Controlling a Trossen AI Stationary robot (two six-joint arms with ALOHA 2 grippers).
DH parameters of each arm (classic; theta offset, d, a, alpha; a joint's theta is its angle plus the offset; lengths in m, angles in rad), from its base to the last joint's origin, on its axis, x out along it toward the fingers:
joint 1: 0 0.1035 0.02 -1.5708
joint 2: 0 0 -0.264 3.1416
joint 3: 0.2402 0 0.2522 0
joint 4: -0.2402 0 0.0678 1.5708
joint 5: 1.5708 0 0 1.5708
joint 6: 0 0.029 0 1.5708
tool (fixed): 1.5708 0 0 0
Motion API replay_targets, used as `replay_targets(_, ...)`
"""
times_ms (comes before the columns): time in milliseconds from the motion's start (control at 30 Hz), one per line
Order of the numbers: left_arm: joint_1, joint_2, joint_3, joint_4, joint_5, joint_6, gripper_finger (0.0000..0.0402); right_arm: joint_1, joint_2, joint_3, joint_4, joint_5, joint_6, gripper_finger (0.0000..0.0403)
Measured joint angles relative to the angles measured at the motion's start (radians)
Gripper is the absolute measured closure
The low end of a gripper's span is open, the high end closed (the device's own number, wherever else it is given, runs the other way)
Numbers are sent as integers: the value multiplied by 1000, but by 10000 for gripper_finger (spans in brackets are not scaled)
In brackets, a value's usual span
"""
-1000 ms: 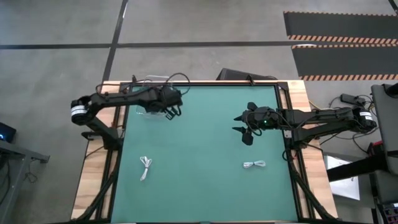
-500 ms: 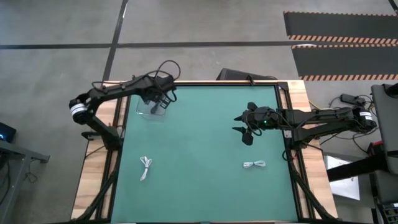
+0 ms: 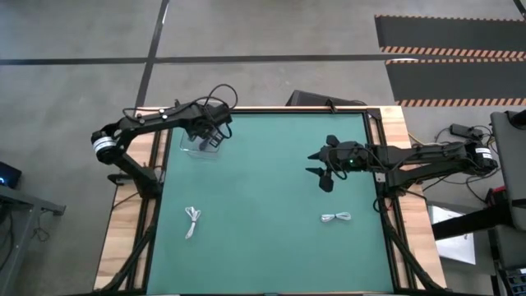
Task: Pick and place USB-C Cables
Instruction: Put the blue charger cable into the transparent bin
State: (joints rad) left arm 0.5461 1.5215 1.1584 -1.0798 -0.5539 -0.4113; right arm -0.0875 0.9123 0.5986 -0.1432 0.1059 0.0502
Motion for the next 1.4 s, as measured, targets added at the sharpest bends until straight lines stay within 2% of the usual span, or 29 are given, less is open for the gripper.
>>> replay_targets(333, 3, 0, -2, 15, 0, 1, 389, 0, 0, -38, 59, 0, -4, 209)
replay_targets(1400, 40, 0, -2, 55, -8, 53, 389, 0, 0, -39, 59, 0, -10, 209)
